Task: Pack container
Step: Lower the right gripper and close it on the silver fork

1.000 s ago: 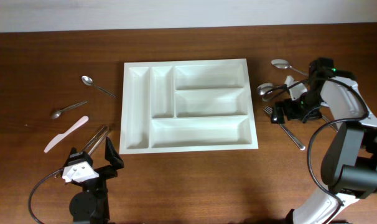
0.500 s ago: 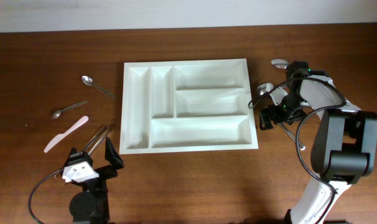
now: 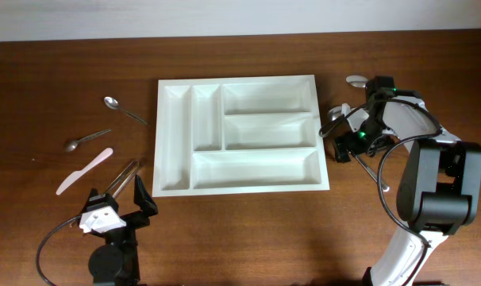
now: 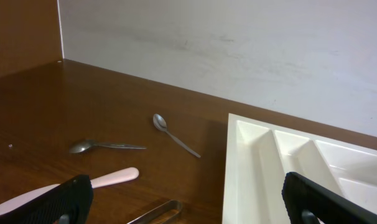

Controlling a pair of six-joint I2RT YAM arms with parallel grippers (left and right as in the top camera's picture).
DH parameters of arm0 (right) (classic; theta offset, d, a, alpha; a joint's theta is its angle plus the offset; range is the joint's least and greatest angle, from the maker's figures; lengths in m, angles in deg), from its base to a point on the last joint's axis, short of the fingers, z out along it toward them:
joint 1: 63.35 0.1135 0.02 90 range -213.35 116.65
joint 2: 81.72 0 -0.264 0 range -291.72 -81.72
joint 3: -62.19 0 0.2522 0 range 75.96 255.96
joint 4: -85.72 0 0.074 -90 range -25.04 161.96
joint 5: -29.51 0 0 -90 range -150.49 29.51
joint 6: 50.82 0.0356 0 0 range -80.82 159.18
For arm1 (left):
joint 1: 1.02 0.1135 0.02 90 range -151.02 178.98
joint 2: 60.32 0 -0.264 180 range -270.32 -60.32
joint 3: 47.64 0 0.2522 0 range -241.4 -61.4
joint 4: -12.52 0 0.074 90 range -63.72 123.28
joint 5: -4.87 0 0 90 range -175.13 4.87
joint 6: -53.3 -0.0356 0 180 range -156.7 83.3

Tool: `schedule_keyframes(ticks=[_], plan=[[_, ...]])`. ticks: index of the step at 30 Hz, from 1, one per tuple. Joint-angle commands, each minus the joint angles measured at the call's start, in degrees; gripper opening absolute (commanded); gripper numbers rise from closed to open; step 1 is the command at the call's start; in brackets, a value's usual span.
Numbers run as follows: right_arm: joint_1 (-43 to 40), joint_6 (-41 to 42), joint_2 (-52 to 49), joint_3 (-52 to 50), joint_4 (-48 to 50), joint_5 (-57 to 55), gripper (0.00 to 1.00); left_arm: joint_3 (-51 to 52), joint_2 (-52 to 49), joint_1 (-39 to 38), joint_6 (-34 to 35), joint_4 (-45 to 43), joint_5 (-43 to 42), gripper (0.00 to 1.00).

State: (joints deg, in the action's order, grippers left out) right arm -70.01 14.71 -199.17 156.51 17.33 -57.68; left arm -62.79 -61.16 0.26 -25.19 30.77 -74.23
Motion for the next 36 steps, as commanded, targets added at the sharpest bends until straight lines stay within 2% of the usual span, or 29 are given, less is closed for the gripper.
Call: schedule_keyframes(ticks=[1,32,36], plan=[[-0.11,-0.59,-1.01,-0.26,0.90,-1.29,0.99,0.50,0.48,0.33,-0.72,-0.11,-0.63,0.99],[-0.15,0.94,-3.50,-0.26,3.30,-1.60,0.99,0.50,0.48,0.33,-0.72,-0.09,-0.63,0.99],[-0.15,0.94,-3.50,-0.26,3.28,-1.60,0.89,0.50,0.48,0.33,-0.72,-0.09,-0.63,0.99]])
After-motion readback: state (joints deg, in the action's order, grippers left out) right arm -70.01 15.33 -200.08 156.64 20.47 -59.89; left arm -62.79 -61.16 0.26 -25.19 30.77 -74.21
